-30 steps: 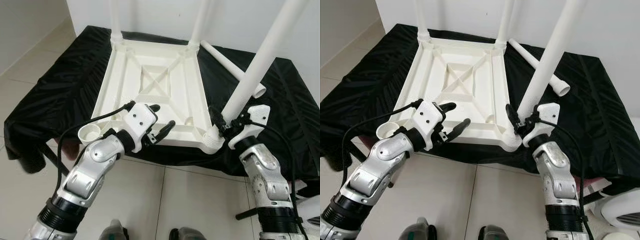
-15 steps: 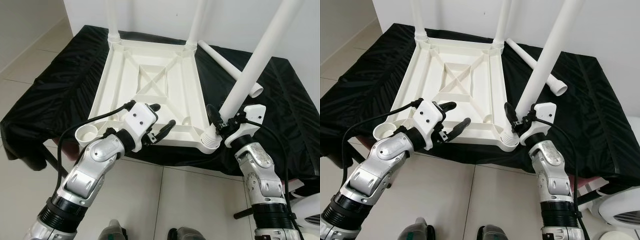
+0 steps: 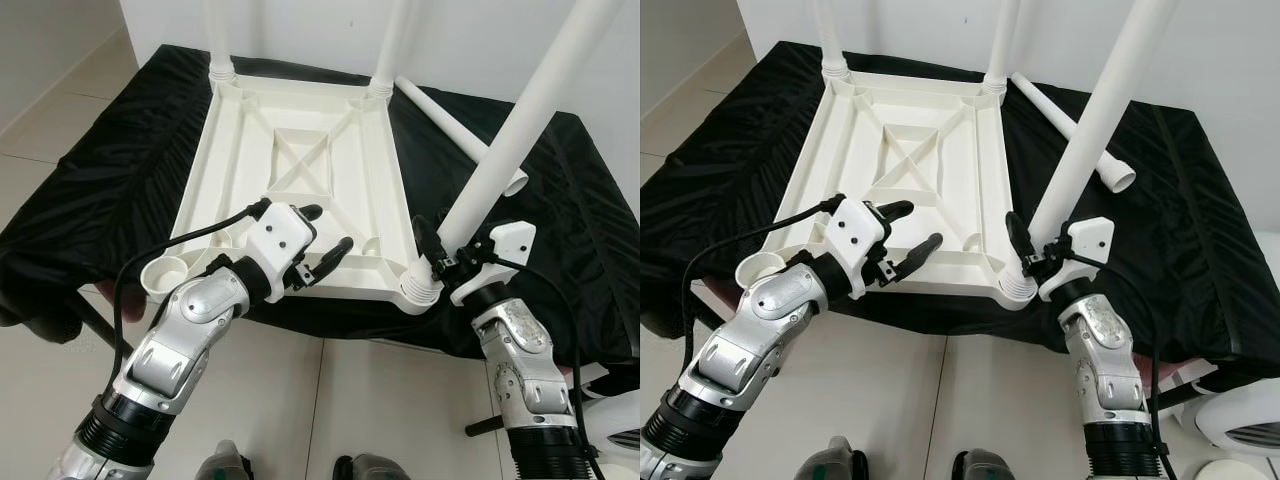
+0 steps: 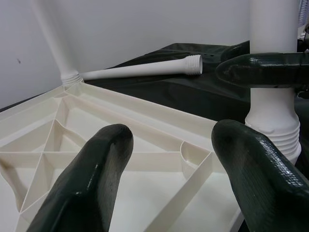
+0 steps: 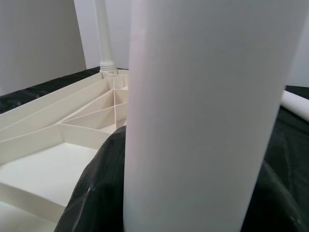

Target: Building children table

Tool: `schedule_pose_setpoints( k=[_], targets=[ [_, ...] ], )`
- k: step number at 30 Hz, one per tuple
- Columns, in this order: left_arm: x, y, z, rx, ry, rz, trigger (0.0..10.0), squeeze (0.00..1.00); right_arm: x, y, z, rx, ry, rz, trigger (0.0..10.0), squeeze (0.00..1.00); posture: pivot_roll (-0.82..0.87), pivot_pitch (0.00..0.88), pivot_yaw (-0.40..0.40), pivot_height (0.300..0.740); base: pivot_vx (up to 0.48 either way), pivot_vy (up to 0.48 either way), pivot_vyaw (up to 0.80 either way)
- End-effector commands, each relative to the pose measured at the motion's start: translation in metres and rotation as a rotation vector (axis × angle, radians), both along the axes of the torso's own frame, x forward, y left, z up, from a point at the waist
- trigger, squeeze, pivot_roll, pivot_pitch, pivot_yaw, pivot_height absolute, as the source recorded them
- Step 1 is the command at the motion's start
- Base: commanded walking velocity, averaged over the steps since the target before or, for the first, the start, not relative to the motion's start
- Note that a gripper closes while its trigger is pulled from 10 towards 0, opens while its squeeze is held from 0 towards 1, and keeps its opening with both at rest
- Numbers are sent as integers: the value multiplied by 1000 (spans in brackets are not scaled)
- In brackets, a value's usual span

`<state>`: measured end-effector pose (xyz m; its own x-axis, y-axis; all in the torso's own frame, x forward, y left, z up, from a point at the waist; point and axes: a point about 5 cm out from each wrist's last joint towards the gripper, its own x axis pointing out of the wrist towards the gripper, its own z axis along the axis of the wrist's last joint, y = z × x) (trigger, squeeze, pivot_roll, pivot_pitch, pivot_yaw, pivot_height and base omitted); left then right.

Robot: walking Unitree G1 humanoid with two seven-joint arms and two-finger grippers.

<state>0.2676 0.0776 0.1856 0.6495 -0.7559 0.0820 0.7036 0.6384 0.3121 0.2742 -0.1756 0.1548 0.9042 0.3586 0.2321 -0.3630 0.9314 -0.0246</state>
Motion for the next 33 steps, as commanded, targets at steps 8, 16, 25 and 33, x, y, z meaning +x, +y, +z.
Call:
schedule_pose_setpoints(
  k=[8, 16, 25, 33],
  targets=[
    [-3, -2, 2, 13, 8, -58, 10000, 0, -13, 12, -21, -76, 68, 74, 10000, 0, 36, 76, -48, 740, 0, 0, 0],
    [-4, 0, 3, 9, 8, -55, 10000, 0, -19, 15, -23, -98, 44, 89, 10000, 0, 38, 78, -43, 740, 0, 0, 0],
    [-4, 2, 3, 9, 11, -54, 10000, 0, -21, 16, -26, -136, 18, 74, 10000, 0, 41, 79, -39, 740, 0, 0, 0],
    [-4, 2, 5, 9, 9, -52, 10000, 0, -21, 23, -26, -169, 2, 100, 10000, 0, 44, 71, -38, 740, 0, 0, 0]
  ],
)
